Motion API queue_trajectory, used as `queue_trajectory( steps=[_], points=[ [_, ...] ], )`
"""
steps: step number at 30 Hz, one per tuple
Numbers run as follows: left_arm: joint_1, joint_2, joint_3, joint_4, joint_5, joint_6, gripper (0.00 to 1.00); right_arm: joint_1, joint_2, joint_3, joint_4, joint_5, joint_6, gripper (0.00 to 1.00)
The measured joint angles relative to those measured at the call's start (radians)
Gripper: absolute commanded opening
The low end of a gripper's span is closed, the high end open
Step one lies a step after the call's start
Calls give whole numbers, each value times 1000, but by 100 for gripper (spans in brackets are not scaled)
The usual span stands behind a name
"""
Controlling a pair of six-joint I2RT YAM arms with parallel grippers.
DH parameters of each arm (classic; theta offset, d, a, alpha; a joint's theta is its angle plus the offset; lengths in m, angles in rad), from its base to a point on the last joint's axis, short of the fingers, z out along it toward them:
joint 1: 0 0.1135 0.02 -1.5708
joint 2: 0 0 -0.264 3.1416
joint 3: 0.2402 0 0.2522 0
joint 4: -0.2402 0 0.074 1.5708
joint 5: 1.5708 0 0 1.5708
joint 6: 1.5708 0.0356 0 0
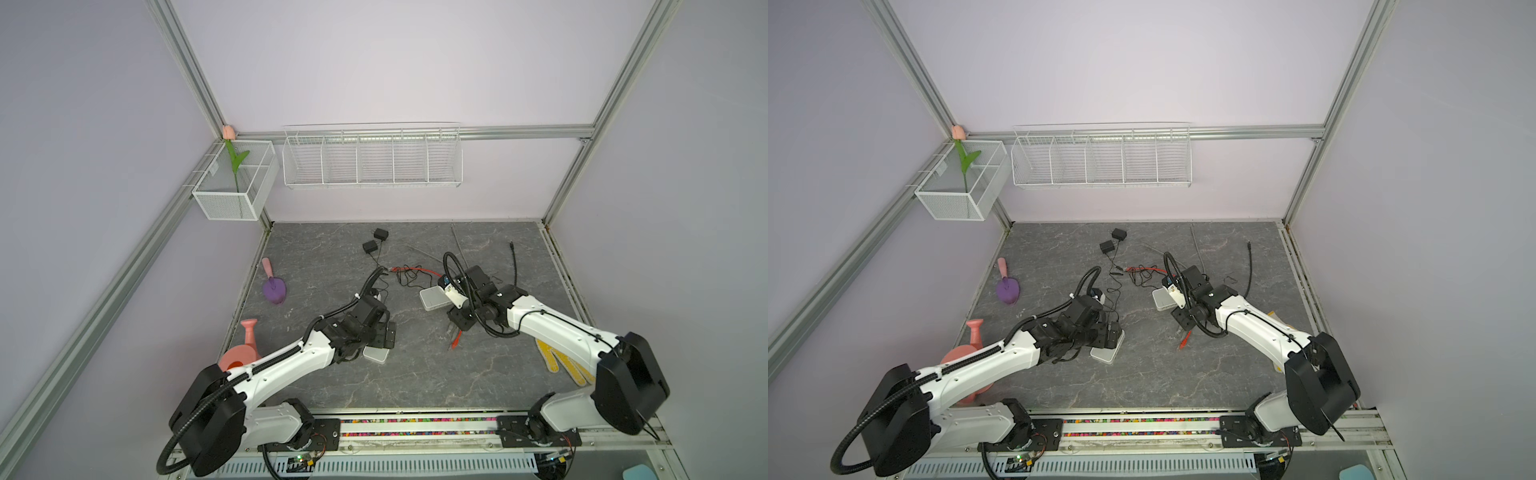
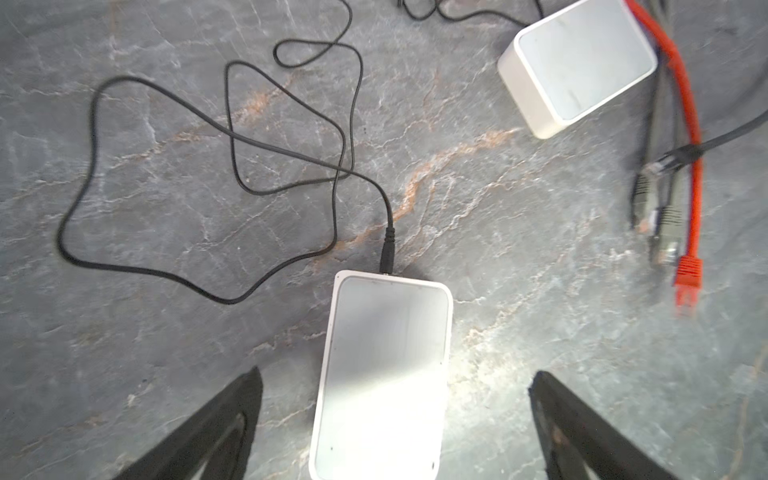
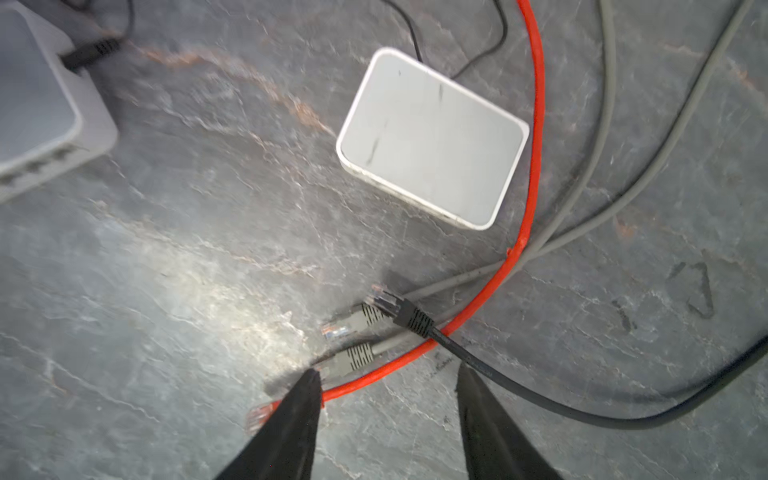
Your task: Insert the plug into the switch port
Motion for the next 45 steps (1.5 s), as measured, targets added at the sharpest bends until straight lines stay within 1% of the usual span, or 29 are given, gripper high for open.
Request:
queue_trajectory(
  steps=[5, 8, 10, 13, 15, 18, 21, 24, 29, 31, 32, 34, 38, 45],
  points=[
    [0, -205, -55, 15, 0, 0, 99, 11, -18, -29, -32, -2, -118, 52],
    [2, -270, -80, 15, -2, -3, 98, 3, -40, -25, -68, -15, -140, 44],
    [2, -285, -89, 14, -3, -7, 98, -31, -21, 17, -109, -26, -90, 41],
    [2, -288, -95, 14, -3, -11, 97, -104, 59, 103, -137, -43, 19, 41],
    [2, -293, -99, 13, -1, -14, 96, -124, 102, 119, -129, -59, 89, 41],
    [2, -318, -114, 9, 1, -18, 96, -123, 119, 71, -120, -85, 200, 41],
    [2, -350, -134, 7, 0, -24, 95, -122, 119, 20, -109, -100, 277, 41],
    [2, -370, -154, 8, 1, -31, 95, -122, 119, -20, -85, -115, 335, 41],
    [2, -358, -160, 9, 1, -37, 95, -122, 128, -46, -28, -128, 398, 40],
    [2, -348, -160, 11, 1, -37, 94, -122, 148, -46, 11, -138, 417, 36],
    [2, -345, -160, 11, 2, -37, 94, -122, 159, -46, 23, -142, 422, 33],
    [2, -341, -160, 12, 1, -37, 94, -122, 184, -45, 43, -144, 431, 22],
    [2, -343, -160, 12, 0, -37, 93, -122, 226, -19, 57, -143, 459, 7],
    [2, -373, -176, 14, -7, -37, 92, -127, 234, 16, 41, -84, 479, 6]
  ],
)
